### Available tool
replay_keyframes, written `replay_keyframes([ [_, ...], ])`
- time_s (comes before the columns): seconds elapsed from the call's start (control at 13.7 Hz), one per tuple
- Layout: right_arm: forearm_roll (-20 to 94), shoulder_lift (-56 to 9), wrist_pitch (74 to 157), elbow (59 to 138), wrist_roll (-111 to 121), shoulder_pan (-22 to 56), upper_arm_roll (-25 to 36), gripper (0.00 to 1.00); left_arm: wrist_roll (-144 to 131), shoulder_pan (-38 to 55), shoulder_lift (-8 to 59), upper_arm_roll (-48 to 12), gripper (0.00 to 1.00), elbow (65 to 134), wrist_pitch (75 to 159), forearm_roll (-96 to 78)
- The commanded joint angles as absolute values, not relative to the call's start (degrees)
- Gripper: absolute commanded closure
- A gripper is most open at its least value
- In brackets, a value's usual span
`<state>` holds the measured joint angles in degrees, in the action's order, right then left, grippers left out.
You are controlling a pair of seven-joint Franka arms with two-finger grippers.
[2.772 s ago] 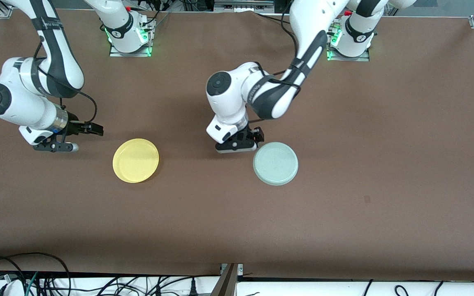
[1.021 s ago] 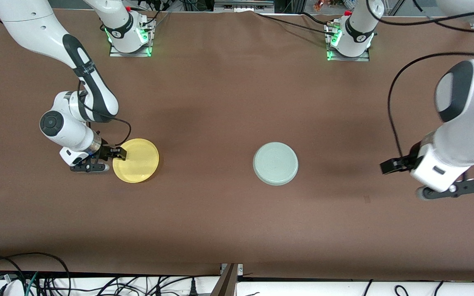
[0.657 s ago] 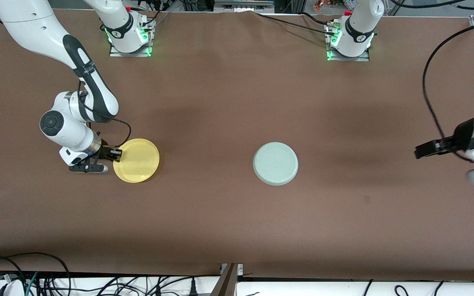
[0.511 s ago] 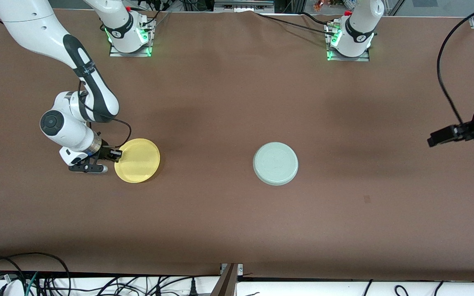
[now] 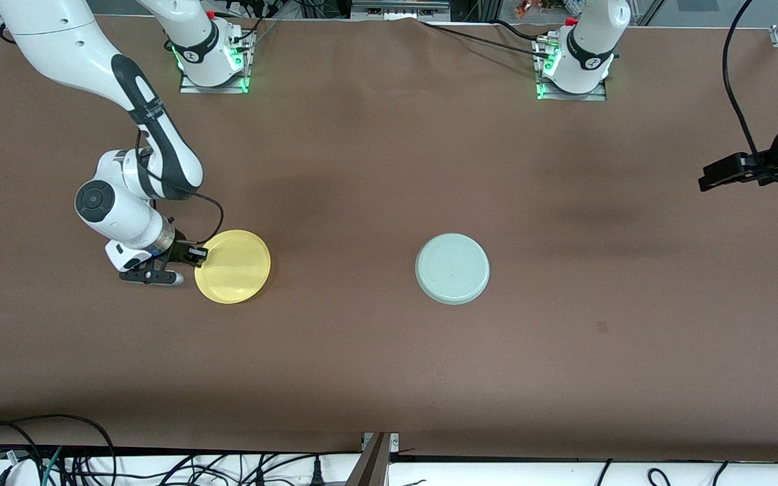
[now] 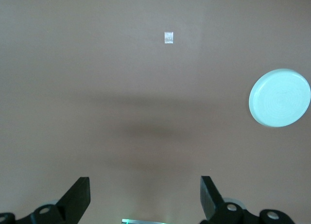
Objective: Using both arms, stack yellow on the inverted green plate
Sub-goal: 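Slide the yellow plate with the right gripper onto the green plate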
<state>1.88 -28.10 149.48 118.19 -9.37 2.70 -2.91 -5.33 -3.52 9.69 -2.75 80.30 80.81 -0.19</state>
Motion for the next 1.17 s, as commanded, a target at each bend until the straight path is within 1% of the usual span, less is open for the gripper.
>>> replay_keyframes([
  [0.0, 2.2, -28.65, 148.89, 116.2, -14.31, 4.39, -3.6, 1.0, -4.66, -3.43, 8.87, -2.64, 0.0, 82.09, 81.91, -1.41],
  [0.29, 2.2, -28.56, 139.07, 109.18, -23.53, 4.83, -7.29, 1.0, -4.22, -3.78, 9.58, -2.64, 0.0, 81.48, 82.09, -1.23],
  [0.44, 2.2, -28.56, 136.07, 106.19, -29.06, 5.71, -9.39, 1.0, -4.13, -4.13, 9.67, -2.64, 0.0, 81.3, 82.09, -1.32],
  [1.09, 2.29, -29.27, 135.53, 100.82, -47.09, 14.22, -10.11, 1.0, -4.04, -4.39, 10.11, -2.02, 0.0, 81.3, 82.09, -1.41],
])
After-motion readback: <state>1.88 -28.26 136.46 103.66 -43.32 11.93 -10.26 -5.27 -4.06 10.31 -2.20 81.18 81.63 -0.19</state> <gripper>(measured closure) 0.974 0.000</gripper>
